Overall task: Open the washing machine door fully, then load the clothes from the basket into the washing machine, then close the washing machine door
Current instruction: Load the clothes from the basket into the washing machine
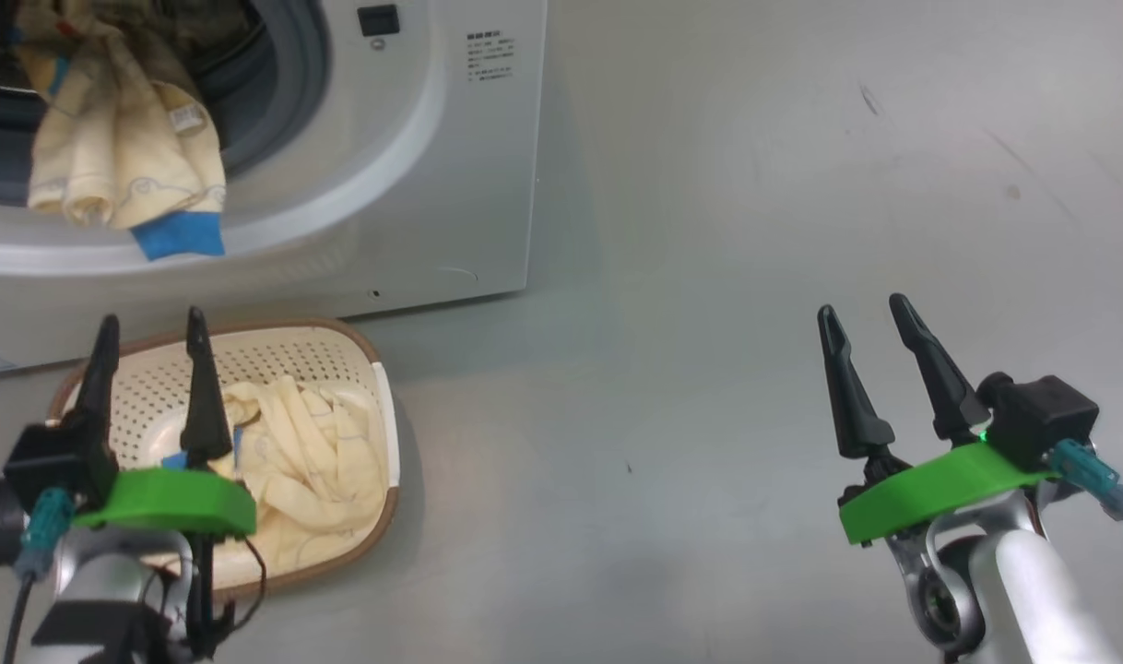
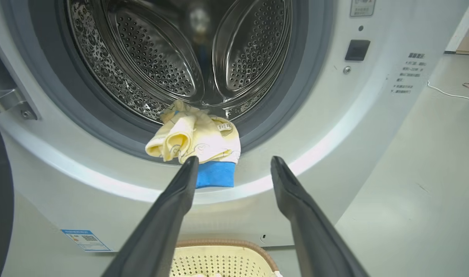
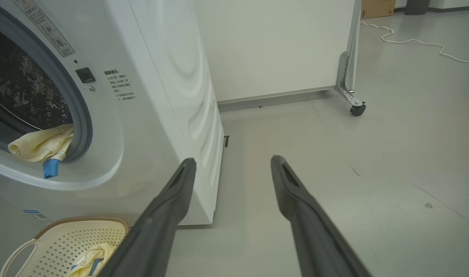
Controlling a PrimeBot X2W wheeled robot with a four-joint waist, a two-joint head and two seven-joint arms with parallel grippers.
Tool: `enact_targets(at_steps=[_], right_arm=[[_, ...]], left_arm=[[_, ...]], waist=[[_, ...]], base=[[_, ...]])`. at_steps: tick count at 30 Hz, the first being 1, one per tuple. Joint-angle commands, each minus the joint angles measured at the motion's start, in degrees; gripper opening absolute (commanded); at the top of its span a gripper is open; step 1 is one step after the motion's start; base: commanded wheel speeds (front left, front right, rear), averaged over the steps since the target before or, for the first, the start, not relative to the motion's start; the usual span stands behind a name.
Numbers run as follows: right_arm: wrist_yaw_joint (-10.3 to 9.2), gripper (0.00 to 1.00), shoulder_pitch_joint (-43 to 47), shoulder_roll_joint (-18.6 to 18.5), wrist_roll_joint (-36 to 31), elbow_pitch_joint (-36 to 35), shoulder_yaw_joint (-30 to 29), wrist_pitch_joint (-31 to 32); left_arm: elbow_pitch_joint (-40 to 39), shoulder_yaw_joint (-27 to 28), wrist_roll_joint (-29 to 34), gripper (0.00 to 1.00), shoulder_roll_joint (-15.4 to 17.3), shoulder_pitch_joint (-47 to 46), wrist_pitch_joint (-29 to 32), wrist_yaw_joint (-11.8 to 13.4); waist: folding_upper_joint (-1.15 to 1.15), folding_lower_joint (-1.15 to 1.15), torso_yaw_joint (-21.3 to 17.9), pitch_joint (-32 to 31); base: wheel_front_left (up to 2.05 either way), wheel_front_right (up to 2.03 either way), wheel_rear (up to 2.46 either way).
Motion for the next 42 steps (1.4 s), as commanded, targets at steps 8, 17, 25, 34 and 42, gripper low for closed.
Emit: enact_targets(at_steps=[8, 17, 25, 34, 42], right_arm=[[0.01, 1.0, 4.3, -0.32, -2.49, -3.82, 0.49, 3.77], [0.01, 1.0, 8.79, -0.31, -3.3, -5.94, -0.69, 6.66], [0.01, 1.0, 11.09, -0.31, -3.64, -7.83, -1.09, 8.6], [0.01, 1.0, 11.72, -0.31, -3.29, -8.42, -0.94, 8.9], [0.01, 1.0, 12.03, -0.3, -2.91, -8.35, -1.17, 8.82]], left_arm=[[-6.81, 1.67, 0.62, 1.0, 0.08, 11.33, -0.74, 10.6], [-9.76, -0.1, 0.42, 1.0, -1.77, 19.45, -0.54, 11.25], [-10.42, -1.61, -0.18, 1.0, -2.17, 20.92, 0.06, 10.54], [-11.22, -2.02, -0.33, 1.0, -1.99, 21.02, 0.68, 10.7], [-11.23, -2.73, -0.42, 1.0, -2.09, 20.86, 1.11, 10.69]], waist=[[-0.01, 0.01, 3.54, -9.55], [-0.01, 0.01, 6.13, -15.04], [-0.01, 0.01, 8.08, -17.72], [-0.01, 0.01, 8.15, -17.91], [-0.01, 0.01, 8.16, -18.23]], base=[[0.0, 0.0, 0.0], [0.0, 0.0, 0.0], [0.0, 0.0, 0.0], [0.0, 0.0, 0.0], [0.0, 0.0, 0.0]])
